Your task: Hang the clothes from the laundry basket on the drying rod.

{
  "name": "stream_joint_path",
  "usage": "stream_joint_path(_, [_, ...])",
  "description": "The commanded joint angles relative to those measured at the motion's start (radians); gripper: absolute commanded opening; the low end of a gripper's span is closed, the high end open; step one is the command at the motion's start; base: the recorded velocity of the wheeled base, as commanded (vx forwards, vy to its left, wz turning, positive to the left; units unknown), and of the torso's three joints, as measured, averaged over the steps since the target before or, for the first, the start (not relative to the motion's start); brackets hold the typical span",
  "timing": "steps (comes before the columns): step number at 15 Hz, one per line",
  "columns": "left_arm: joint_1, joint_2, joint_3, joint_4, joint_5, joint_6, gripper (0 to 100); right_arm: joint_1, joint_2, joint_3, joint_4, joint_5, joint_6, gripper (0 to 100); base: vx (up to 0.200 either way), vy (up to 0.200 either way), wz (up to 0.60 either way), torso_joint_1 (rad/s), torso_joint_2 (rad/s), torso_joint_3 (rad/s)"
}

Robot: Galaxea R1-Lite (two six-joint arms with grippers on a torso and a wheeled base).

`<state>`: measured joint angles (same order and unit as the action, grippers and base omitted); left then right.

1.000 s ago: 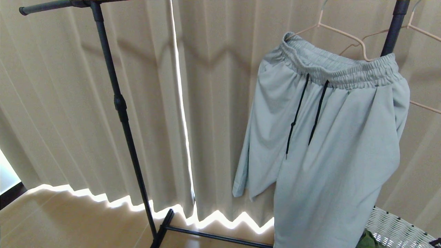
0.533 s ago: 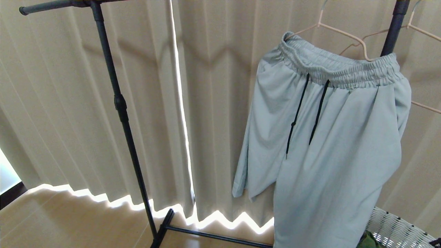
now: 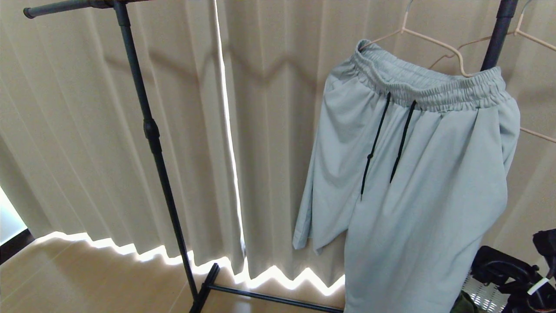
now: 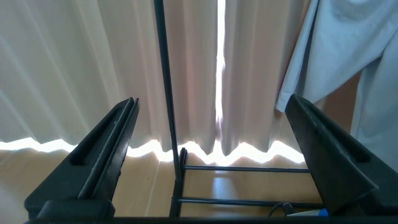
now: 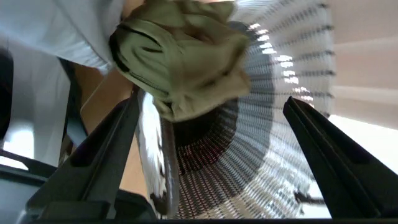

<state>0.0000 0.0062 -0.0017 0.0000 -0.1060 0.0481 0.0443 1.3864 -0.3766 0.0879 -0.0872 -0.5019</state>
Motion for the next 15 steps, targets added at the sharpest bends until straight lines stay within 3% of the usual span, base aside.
stream_joint_path(1, [0.000, 0.001, 0.000, 0.000, 0.000, -0.001, 100, 0.017, 0.137, 0.016, -0.040, 0.000, -0.004, 100, 0.000, 0.000, 0.00, 0.000, 0.00, 0.000])
stream_joint_path(9, [0.000, 0.001, 0.000, 0.000, 0.000, 0.003, 100, -0.032, 0.367, 0.015, -0.244, -0.006, -0.006, 100, 0.000, 0.000, 0.00, 0.000, 0.00, 0.000])
stream_joint_path(13, [0.000, 0.001, 0.000, 0.000, 0.000, 0.003, 100, -0.043, 0.378, 0.005, -0.260, -0.006, -0.006, 100, 0.000, 0.000, 0.00, 0.000, 0.00, 0.000])
stream_joint_path(14, [0.000, 0.001, 0.000, 0.000, 0.002, 0.003, 100, -0.044, 0.378, 0.004, -0.261, -0.006, -0.006, 0, 0.000, 0.000, 0.00, 0.000, 0.00, 0.000])
stream_joint_path(15, [0.000, 0.001, 0.000, 0.000, 0.002, 0.003, 100, -0.044, 0.376, 0.004, -0.261, -0.006, -0.004, 0, 0.000, 0.000, 0.00, 0.000, 0.00, 0.000])
